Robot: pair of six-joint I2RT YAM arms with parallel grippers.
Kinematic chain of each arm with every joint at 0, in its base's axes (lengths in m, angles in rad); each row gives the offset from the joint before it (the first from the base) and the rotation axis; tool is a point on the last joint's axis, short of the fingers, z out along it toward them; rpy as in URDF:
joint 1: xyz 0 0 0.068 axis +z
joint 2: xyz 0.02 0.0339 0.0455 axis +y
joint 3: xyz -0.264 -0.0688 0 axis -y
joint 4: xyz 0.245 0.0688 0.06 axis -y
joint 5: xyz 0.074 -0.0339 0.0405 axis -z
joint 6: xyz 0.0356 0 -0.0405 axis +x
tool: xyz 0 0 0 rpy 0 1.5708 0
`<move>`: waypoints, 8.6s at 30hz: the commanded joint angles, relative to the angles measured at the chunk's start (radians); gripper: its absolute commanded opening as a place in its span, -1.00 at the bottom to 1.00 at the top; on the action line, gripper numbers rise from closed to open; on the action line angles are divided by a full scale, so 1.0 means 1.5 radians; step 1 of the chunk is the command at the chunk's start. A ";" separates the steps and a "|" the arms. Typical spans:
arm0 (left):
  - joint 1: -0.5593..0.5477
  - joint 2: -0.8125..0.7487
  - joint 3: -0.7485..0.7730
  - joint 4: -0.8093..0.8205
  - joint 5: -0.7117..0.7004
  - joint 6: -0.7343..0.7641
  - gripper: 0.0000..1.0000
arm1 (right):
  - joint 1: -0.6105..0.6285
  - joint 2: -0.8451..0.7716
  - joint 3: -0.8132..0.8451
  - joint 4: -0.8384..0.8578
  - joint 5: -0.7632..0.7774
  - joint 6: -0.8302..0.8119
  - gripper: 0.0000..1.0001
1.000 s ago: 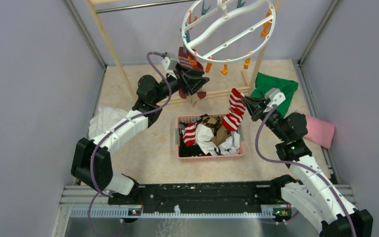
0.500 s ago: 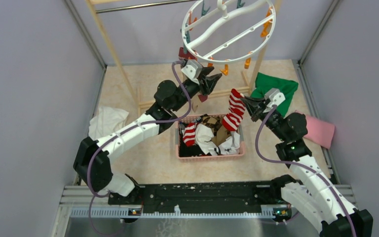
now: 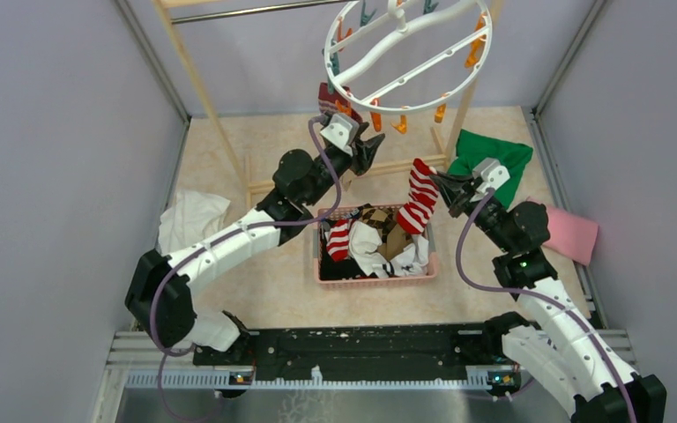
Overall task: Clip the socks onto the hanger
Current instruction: Open the clamp at the hanger, then clamp the sock onto the hanger.
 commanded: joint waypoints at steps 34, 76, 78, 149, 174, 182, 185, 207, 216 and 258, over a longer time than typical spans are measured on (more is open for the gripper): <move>0.157 -0.001 0.006 0.076 0.290 -0.429 0.55 | -0.004 -0.009 0.016 0.013 -0.012 -0.003 -1.00; 0.207 0.108 0.093 0.137 0.348 -0.522 0.51 | -0.010 -0.012 0.011 0.013 -0.006 -0.013 -1.00; 0.211 0.100 0.086 0.136 0.359 -0.544 0.58 | -0.011 -0.012 0.011 0.013 -0.006 -0.014 -1.00; 0.239 0.281 0.220 0.382 0.606 -0.719 0.58 | -0.016 -0.004 0.010 0.013 -0.012 -0.021 -1.00; 0.233 0.324 0.263 0.428 0.587 -0.777 0.12 | -0.017 -0.010 0.009 0.009 -0.012 -0.022 -1.00; 0.230 0.327 0.262 0.439 0.569 -0.798 0.01 | -0.017 -0.012 0.006 0.009 -0.013 -0.021 -1.00; 0.229 0.328 0.264 0.434 0.567 -0.802 -0.16 | -0.017 -0.012 0.005 0.009 -0.012 -0.021 -1.00; 0.227 0.313 0.259 0.391 0.557 -0.809 -0.68 | -0.017 0.003 0.013 0.023 -0.074 -0.008 -1.00; 0.227 0.311 0.258 0.393 0.560 -0.808 -0.16 | -0.018 0.008 0.016 0.025 -0.074 -0.008 -1.00; 0.227 0.320 0.244 0.441 0.561 -0.840 -0.94 | 0.063 0.261 0.181 0.184 -0.022 0.196 -1.00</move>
